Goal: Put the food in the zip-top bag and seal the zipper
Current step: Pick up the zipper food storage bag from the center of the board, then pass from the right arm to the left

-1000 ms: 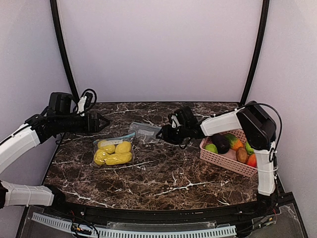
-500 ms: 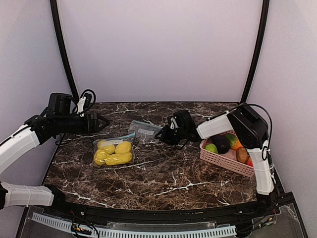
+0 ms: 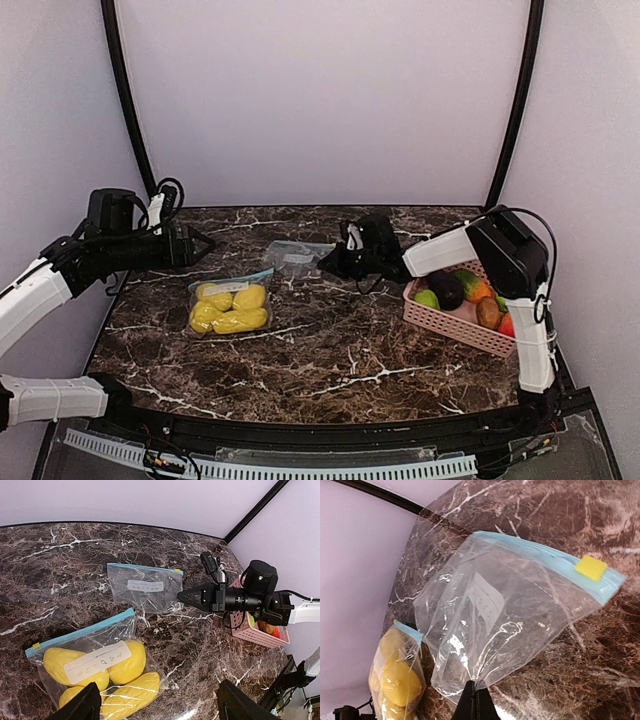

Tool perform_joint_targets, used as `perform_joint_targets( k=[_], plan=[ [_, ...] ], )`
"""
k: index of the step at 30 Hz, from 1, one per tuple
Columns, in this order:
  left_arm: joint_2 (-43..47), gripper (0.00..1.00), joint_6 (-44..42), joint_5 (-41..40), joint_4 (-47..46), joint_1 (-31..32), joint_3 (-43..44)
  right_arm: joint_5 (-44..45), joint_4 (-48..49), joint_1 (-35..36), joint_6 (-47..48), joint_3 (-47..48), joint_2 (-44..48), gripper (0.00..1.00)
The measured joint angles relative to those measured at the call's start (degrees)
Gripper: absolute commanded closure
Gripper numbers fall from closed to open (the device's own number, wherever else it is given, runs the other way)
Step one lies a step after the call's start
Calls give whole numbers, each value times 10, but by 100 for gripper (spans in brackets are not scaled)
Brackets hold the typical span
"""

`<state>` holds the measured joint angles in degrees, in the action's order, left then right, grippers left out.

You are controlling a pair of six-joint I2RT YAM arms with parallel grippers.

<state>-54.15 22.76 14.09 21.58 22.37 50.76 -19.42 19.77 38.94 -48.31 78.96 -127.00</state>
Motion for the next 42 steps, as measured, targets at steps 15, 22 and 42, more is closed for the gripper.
perform_joint_targets(
  k=[15, 22, 42],
  plan=[
    [-8, 20, -31, 63, 9, 0, 18, -82, -193, -33, 353, -31, 311, 100],
    [-54, 21, -45, 162, -16, 9, 37, -177, -382, -33, 451, -38, 396, 100],
    [-186, 31, 46, 381, -228, 139, 86, -489, -632, 72, 570, 39, 427, 100]
  ],
)
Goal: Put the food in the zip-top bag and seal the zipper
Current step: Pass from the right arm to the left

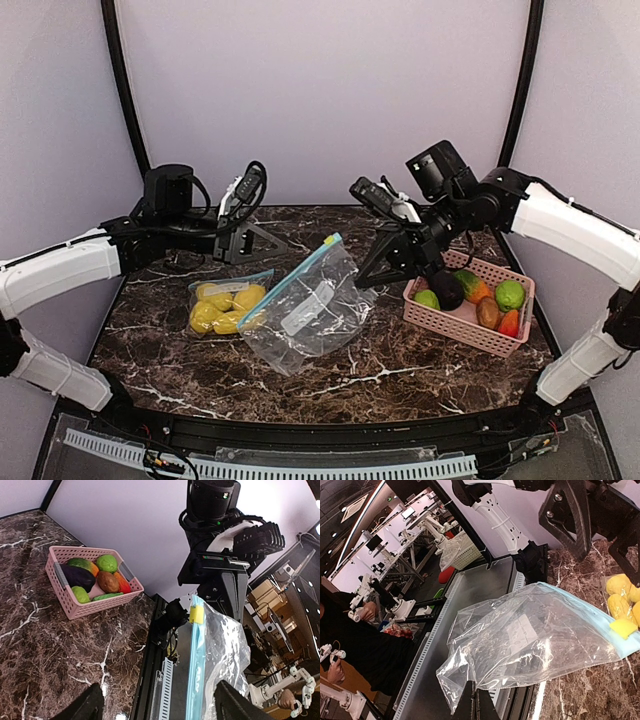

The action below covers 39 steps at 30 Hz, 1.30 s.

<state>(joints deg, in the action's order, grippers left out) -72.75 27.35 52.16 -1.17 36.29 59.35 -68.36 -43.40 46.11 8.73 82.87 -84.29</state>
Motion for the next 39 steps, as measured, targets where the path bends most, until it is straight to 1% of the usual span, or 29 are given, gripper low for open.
perform_joint_targets(
  k=[1, 3, 11, 13, 14, 15, 16, 17, 18, 20, 22, 23, 25, 26, 27, 29, 31, 32, 36, 39],
  plan=[
    [-4, 38, 9, 8, -11, 5, 0, -4, -3, 3, 4, 4, 0, 100],
    [-15, 45, 24, 23, -37, 17, 0, -12, -7, 6, 10, 11, -1, 100],
    [-46, 61, 91, 68, -141, 56, 0, -24, -19, 12, 23, 18, -12, 100],
    [-51, 68, 102, 74, -155, 63, 0, -24, -21, 12, 26, 19, -14, 100],
    [-54, 74, 108, 77, -160, 65, 0, -24, -21, 12, 26, 19, -14, 100],
    [-55, 77, 110, 81, -165, 68, -1, -24, -21, 12, 28, 19, -15, 100],
    [-56, 84, 115, 85, -171, 69, -1, -25, -21, 12, 28, 19, -16, 100],
    [-57, 88, 119, 90, -177, 71, -2, -26, -22, 13, 28, 19, -17, 100],
    [-57, 94, 123, 95, -184, 72, -3, -26, -23, 13, 30, 19, -18, 100],
    [-56, 99, 130, 100, -194, 74, -4, -26, -26, 13, 30, 19, -20, 100],
    [-53, 99, 123, 99, -195, 76, -7, -23, -29, 13, 31, 19, -20, 99],
    [-50, 99, 117, 96, -190, 76, -7, -21, -30, 13, 32, 19, -20, 92],
    [-43, 99, 100, 87, -176, 76, -9, -10, -30, 13, 31, 19, -20, 72],
    [-37, 99, 89, 80, -165, 76, -10, -4, -30, 12, 29, 19, -21, 59],
    [-30, 99, 77, 73, -153, 76, -11, 2, -27, 10, 24, 18, -21, 52],
    [-15, 99, 52, 54, -130, 76, -13, 15, -9, 6, 7, 12, -20, 44],
    [-2, 99, 27, 38, -107, 76, -15, 40, 28, 0, -18, -1, -16, 43],
    [4, 99, 16, 31, -100, 76, -17, 52, 47, -2, -37, -9, -14, 44],
    [12, 99, -17, 18, -73, 78, -19, 111, 149, -3, -110, -45, 1, 54],
    [11, 99, -35, 14, -51, 83, -19, 147, 206, 0, -141, -51, 6, 61]
  ],
)
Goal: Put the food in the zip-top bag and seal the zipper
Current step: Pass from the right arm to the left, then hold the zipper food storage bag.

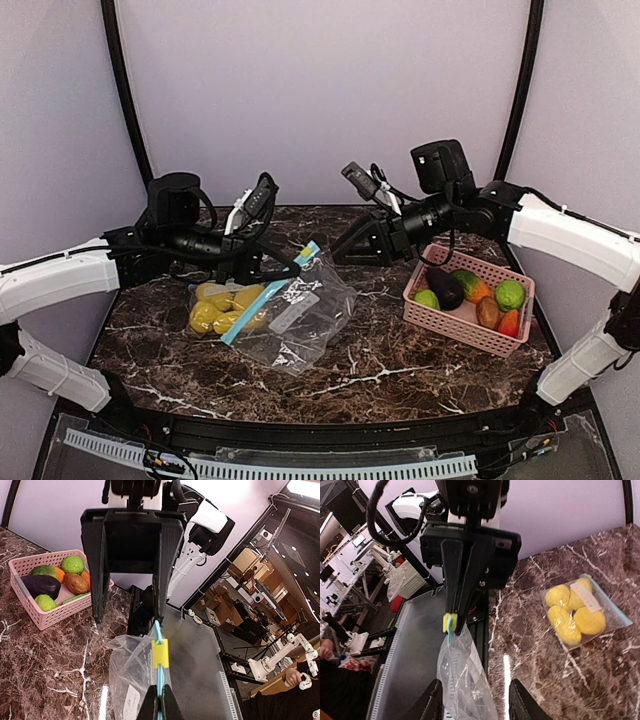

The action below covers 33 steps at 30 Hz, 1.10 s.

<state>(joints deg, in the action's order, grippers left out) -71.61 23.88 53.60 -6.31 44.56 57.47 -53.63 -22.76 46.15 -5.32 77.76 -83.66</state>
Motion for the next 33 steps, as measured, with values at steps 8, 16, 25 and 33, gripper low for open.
perform_joint_targets(
  k=[8, 16, 25, 33],
  plan=[
    [-5, 99, -30, -2, 35, 4, 0, 17, 72, 16, -31, 8, -9, 76],
    [-8, 99, -42, -3, 47, 5, 0, -7, 82, 28, -44, 13, -33, 85],
    [-12, 99, -47, -3, 49, 5, 0, -25, 85, 31, -50, 13, -44, 100],
    [-18, 45, -51, -12, 61, 5, 3, -33, 86, 31, -48, 13, -44, 100]
  ],
)
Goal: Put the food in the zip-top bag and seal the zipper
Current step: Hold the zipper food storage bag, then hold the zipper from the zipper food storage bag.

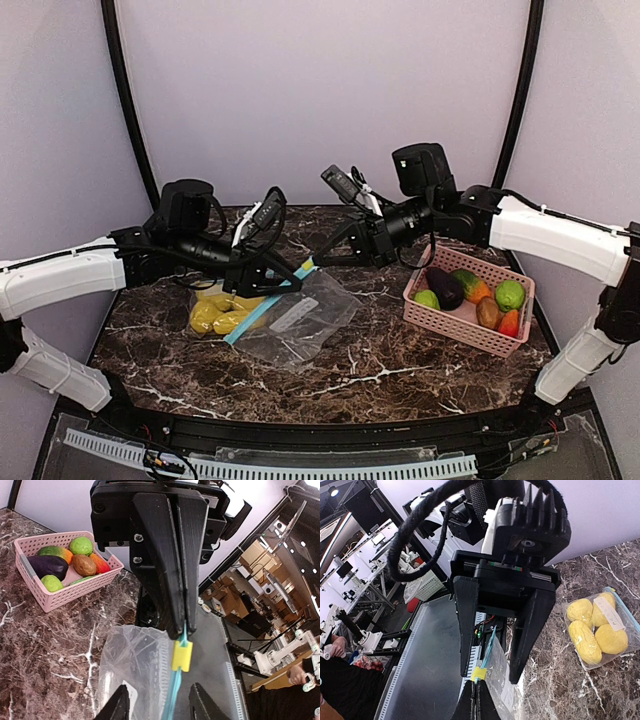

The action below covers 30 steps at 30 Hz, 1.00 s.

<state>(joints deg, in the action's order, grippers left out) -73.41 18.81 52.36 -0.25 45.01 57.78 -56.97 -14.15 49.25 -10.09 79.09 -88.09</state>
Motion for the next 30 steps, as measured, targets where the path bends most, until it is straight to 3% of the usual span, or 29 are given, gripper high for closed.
perform_joint_targets(
  k=[4, 9, 13, 21, 30],
  plan=[
    [-9, 38, 3, -12, 4, 0, 8, 0, 0, 0, 1, 0, -2, 100],
    [-10, 40, 3, -26, -1, 0, 24, 0, 0, 0, 1, 0, -5, 100],
    [-11, 53, 3, -34, -8, 0, 28, 1, 0, 0, 1, 0, -8, 100],
    [-25, 97, 9, -32, -19, 0, 30, 6, -6, 0, 3, 0, -19, 100],
    [-26, 99, 9, -34, -17, 2, 30, 28, -13, -1, 4, 0, -21, 100]
  ],
)
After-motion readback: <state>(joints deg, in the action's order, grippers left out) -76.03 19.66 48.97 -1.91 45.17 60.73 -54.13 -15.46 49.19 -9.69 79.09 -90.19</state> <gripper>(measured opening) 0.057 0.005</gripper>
